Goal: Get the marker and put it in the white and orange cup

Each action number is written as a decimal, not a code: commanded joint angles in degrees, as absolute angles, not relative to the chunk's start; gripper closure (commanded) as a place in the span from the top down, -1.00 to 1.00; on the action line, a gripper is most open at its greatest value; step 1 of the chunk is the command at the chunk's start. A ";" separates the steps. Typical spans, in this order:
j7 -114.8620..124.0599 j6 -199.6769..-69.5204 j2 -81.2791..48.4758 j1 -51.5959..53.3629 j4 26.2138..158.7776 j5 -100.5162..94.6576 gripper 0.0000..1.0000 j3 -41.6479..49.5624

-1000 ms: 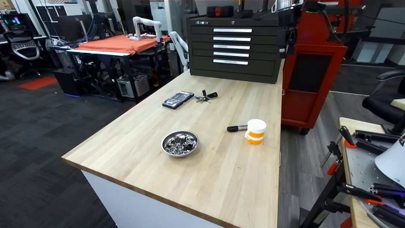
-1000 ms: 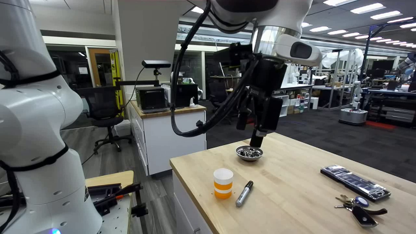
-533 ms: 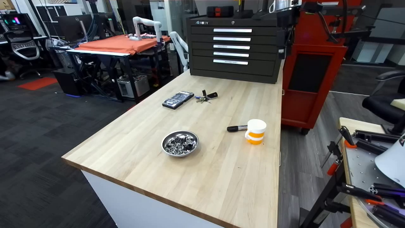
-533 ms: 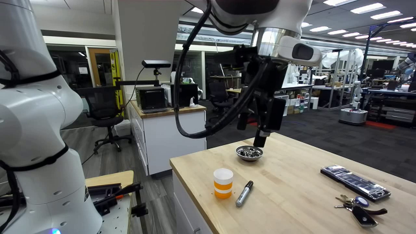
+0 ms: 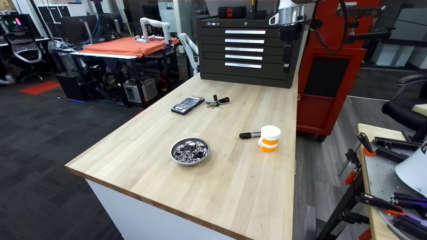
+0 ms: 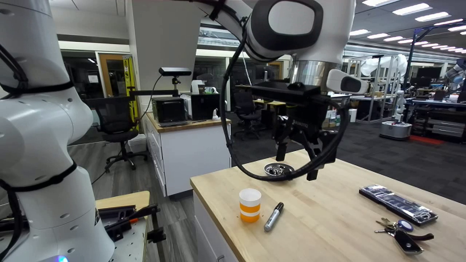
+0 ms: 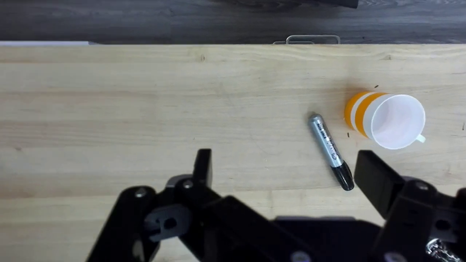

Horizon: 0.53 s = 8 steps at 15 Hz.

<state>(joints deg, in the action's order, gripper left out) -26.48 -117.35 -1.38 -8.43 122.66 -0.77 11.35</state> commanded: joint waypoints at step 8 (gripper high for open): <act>-36.25 -127.89 -3.98 -8.30 125.64 -0.43 1.00 7.03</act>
